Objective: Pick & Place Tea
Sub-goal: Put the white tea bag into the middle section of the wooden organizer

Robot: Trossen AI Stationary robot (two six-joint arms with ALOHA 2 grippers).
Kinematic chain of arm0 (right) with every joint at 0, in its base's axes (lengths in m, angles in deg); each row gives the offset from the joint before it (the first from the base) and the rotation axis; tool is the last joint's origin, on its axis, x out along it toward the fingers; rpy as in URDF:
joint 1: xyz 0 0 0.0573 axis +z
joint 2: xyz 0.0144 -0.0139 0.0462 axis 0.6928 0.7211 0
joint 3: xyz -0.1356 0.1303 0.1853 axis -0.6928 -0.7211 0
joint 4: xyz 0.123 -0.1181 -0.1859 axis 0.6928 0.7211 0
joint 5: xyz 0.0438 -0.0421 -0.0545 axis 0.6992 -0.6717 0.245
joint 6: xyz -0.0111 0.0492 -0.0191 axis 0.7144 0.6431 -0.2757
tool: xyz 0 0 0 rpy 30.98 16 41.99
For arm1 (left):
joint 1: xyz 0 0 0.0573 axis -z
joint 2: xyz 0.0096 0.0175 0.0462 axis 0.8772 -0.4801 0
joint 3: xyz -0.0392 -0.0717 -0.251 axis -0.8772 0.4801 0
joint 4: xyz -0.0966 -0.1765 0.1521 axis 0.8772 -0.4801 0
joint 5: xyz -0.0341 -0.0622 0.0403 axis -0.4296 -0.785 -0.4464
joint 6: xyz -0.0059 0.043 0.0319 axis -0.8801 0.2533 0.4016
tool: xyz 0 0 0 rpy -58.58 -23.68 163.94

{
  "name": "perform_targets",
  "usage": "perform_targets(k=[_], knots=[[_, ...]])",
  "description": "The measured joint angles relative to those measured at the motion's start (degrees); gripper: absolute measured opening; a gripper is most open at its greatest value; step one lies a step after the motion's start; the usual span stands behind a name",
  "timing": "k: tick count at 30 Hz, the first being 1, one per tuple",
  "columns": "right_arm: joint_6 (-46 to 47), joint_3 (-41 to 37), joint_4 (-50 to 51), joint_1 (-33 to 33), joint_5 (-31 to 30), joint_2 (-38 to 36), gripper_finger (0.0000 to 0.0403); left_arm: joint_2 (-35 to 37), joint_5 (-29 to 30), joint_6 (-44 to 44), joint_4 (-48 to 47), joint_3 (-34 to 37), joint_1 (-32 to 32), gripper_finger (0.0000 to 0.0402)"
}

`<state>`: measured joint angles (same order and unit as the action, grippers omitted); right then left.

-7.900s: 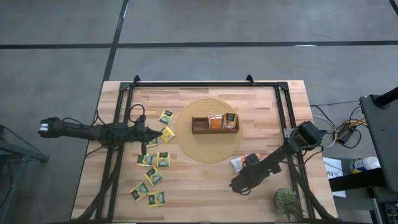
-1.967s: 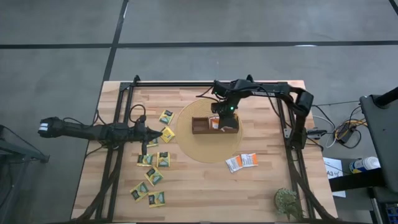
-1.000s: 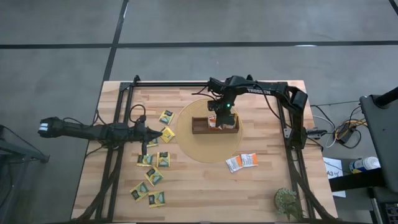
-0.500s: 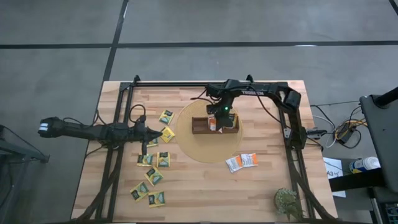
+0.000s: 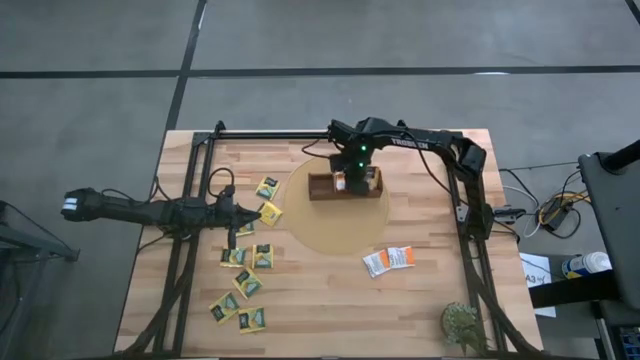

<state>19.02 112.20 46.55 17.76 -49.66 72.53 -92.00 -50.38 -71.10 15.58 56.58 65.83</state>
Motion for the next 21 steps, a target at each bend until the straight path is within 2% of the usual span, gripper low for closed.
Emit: perform_targets(k=[4,8,14,21], knots=[[0.50,3.70,0.63,0.04,-2.87,0.00,0.0008,0.00,0.00,0.00,0.00,0.00,-0.01,0.0000],[3.12,6.73,1.53,0.04,-2.74,0.00,0.0008,0.00,-0.02,0.02,0.00,0.00,-0.01,0.0000],[0.29,8.76,8.60,0.07,4.52,0.00,0.0008,0.00,0.00,0.02,0.00,0.00,0.01,0.0000],[-0.96,7.18,9.19,0.02,5.19,0.00,0.0008,0.00,0.00,0.01,0.00,0.00,0.00,0.0000]])
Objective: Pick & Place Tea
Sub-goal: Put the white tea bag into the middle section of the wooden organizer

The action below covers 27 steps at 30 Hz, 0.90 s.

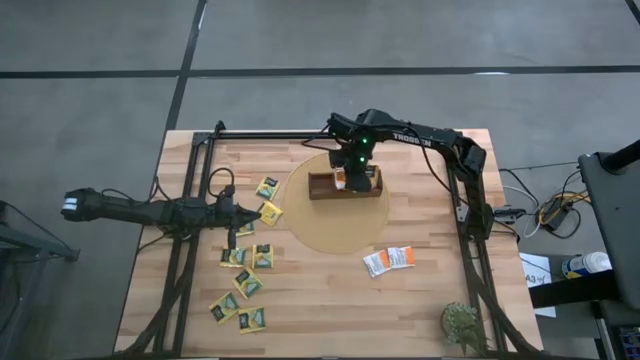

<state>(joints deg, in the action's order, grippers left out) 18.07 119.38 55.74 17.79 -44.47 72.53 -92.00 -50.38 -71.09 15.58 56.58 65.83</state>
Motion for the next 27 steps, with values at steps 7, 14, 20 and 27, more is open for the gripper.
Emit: perform_targets(k=[7,14,20,27], knots=[[-3.39,-1.84,-0.51,-0.18,-0.01,1.29,0.0008,0.00,0.00,0.00,-0.01,0.00,0.01,0.0000],[-3.39,-1.87,-2.19,-0.34,-0.85,4.27,0.0008,0.00,-0.02,0.01,0.00,0.00,-0.01,0.0000],[-0.15,-1.89,-2.06,-0.46,-7.99,4.61,0.0009,0.00,-0.02,0.01,0.00,0.00,0.01,0.0000],[1.52,-1.89,-1.83,-0.52,-9.74,4.11,0.0012,0.00,-0.02,0.01,0.00,0.00,0.00,0.0000]])
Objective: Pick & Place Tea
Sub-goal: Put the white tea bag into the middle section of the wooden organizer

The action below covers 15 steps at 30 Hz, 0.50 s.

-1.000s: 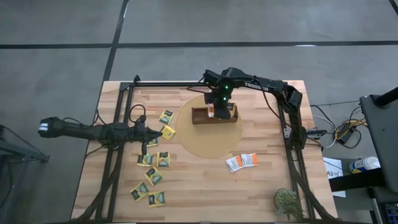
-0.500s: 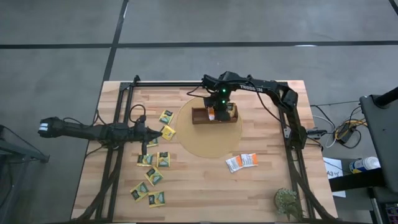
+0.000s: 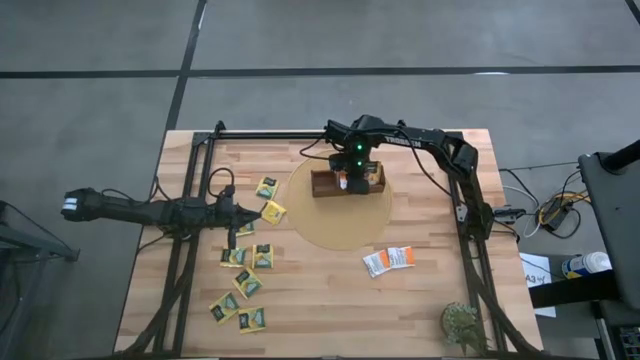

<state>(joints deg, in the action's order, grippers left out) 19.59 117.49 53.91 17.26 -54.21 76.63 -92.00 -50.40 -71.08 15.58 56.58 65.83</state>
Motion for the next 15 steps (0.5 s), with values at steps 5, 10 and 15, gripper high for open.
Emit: perform_targets(k=[5,10,15], knots=[[2.61,0.00,-0.10,0.02,0.00,-0.02,0.0040,0.00,0.02,-0.02,0.00,0.00,0.00,0.0000],[4.04,0.00,0.05,0.02,-0.02,-0.02,0.0086,0.00,0.01,-0.01,0.00,0.00,0.00,0.0000],[6.39,0.00,0.66,0.02,-0.02,-0.49,0.0131,0.00,0.02,-0.01,0.00,0.00,0.02,0.0000]])
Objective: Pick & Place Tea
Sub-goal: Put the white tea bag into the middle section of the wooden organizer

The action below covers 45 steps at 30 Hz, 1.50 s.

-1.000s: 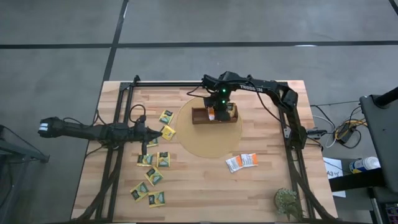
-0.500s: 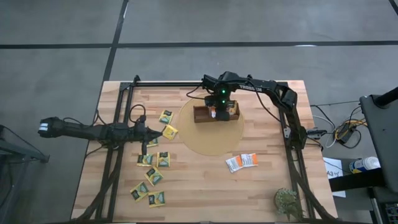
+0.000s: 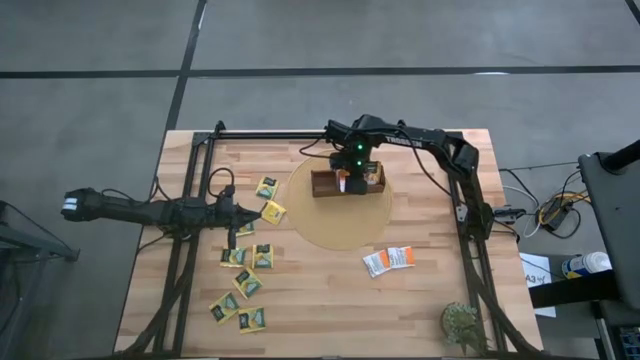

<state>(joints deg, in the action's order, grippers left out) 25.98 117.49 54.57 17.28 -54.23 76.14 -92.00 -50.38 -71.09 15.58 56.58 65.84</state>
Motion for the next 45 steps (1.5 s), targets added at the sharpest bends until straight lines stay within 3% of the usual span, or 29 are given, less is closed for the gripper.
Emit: perform_targets(k=[10,23,33,34,36,43,45], knots=[[3.36,6.26,10.01,0.04,-0.13,-0.23,0.0183,0.00,0.00,0.00,0.00,0.00,-0.02,0.0000],[12.20,9.20,9.77,4.90,0.12,-0.32,0.0182,0.00,-0.01,0.00,-0.02,0.00,-0.01,0.0000],[29.87,8.63,6.26,10.34,-0.34,-0.30,0.0178,0.01,-0.01,0.02,-0.01,0.00,-0.01,0.0000],[30.23,8.43,5.04,11.41,-2.46,-0.44,0.0178,0.01,-0.02,0.00,0.00,0.00,-0.01,0.0000],[31.37,7.84,1.53,14.45,-12.97,-0.97,0.0179,0.00,0.00,0.02,0.00,0.00,0.00,0.0000],[41.82,3.28,-1.33,27.86,-69.34,-3.14,0.0177,0.00,-0.02,0.01,-0.01,0.00,-0.02,0.0000],[50.97,0.22,1.61,30.42,-79.94,-4.91,0.0176,0.00,-0.02,0.00,0.00,0.00,-0.02,0.0000]])
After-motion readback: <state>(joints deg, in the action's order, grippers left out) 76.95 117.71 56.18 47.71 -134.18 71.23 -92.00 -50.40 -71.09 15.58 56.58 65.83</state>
